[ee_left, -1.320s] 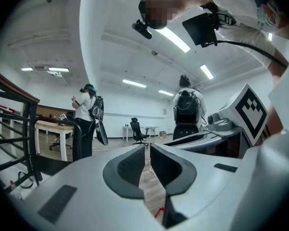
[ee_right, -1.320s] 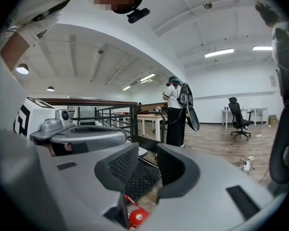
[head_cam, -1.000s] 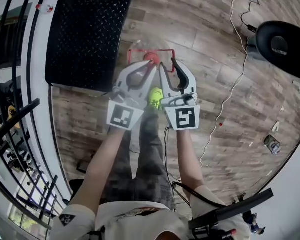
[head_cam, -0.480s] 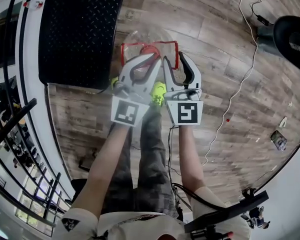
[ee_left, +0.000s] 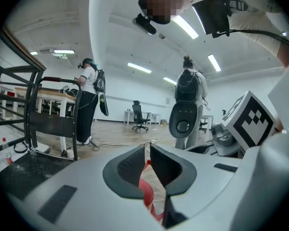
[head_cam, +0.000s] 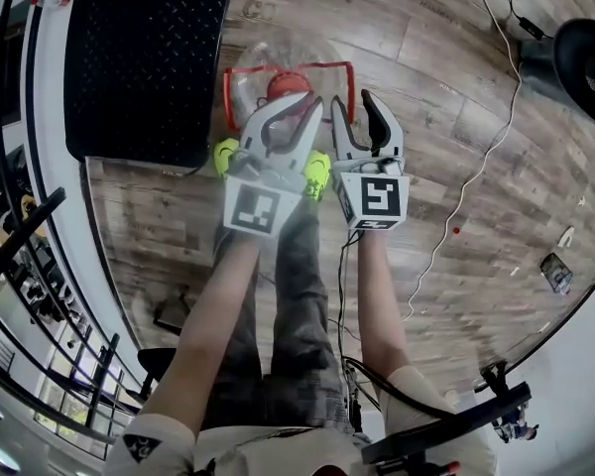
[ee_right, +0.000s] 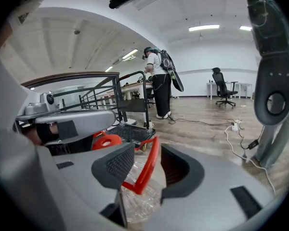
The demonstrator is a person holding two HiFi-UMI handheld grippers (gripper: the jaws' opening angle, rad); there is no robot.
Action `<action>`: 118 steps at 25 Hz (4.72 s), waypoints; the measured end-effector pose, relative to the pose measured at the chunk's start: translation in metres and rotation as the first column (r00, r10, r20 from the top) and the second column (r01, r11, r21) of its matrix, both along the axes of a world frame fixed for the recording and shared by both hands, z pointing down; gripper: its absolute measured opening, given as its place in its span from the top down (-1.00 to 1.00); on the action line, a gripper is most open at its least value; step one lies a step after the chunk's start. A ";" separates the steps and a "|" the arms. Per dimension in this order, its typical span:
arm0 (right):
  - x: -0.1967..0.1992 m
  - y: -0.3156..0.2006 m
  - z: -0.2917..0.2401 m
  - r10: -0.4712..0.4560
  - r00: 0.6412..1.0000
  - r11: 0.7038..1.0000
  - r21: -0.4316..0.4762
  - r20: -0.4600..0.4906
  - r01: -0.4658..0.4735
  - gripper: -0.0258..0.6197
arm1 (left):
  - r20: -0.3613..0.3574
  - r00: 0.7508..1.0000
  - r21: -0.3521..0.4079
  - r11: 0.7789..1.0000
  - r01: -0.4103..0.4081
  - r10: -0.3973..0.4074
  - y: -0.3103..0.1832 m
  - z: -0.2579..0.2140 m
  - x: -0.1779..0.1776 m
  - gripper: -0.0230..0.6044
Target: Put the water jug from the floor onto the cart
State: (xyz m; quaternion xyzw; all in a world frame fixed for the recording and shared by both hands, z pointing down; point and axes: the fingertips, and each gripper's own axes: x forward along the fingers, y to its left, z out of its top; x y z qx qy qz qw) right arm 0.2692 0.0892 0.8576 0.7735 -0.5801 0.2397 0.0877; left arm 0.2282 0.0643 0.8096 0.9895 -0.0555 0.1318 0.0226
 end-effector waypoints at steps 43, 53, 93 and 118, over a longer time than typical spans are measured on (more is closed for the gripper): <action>-0.030 -0.024 -0.016 -0.002 0.998 0.999 0.034 0.069 0.000 0.72 | -0.037 0.997 0.005 0.998 0.067 -0.067 -0.027 -0.025 -0.018 0.88; -0.011 -0.032 -0.091 0.019 1.000 0.995 0.095 -0.024 -0.017 0.72 | -0.183 0.971 -0.001 0.988 0.157 -0.154 -0.063 -0.101 -0.002 0.88; -0.105 -0.167 -0.529 -0.182 0.983 0.962 0.211 0.016 0.174 0.71 | -0.363 0.904 0.123 0.951 0.285 -0.224 -0.173 -0.560 -0.097 0.88; -0.244 -0.287 -0.529 -0.398 0.915 0.899 0.232 0.071 0.373 0.70 | -0.351 0.838 0.140 0.861 0.489 -0.418 -0.287 -0.561 -0.244 0.88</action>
